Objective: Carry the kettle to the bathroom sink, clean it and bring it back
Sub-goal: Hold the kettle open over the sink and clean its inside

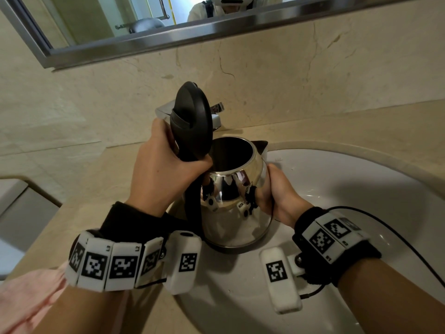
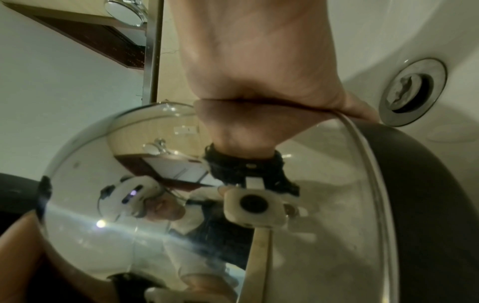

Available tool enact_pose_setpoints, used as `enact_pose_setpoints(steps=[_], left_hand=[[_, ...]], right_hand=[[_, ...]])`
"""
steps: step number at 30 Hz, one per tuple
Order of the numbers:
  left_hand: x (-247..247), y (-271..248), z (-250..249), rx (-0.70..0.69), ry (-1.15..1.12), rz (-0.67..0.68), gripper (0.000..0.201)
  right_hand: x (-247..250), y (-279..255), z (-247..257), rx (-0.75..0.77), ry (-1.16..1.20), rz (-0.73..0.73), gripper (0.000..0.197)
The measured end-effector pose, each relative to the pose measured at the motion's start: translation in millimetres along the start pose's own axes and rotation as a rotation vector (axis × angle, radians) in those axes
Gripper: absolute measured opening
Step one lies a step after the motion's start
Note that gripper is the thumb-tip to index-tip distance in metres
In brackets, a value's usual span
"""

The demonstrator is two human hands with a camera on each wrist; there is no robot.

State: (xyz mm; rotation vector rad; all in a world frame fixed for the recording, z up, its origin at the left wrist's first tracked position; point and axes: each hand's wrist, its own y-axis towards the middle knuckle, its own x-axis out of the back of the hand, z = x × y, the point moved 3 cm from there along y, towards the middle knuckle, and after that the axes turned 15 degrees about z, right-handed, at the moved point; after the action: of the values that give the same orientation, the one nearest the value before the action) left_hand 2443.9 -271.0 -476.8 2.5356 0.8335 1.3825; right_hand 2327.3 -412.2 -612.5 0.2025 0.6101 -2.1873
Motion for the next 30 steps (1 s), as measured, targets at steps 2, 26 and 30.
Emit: enact_pose_setpoints(steps=[2, 26, 30], left_hand=[[-0.2, -0.1, 0.4, 0.0, 0.003, -0.001, 0.049], [-0.3, -0.1, -0.2, 0.006, 0.013, -0.007, 0.046], [0.2, -0.6, -0.8, 0.01, 0.014, -0.006, 0.046]], right_hand=[[1.6, 3.0, -1.5, 0.001, 0.012, 0.01, 0.053], [10.3, 5.6, -2.8, 0.022, 0.03, 0.016, 0.05], [6.0, 7.3, -2.6, 0.02, 0.042, 0.025, 0.053]])
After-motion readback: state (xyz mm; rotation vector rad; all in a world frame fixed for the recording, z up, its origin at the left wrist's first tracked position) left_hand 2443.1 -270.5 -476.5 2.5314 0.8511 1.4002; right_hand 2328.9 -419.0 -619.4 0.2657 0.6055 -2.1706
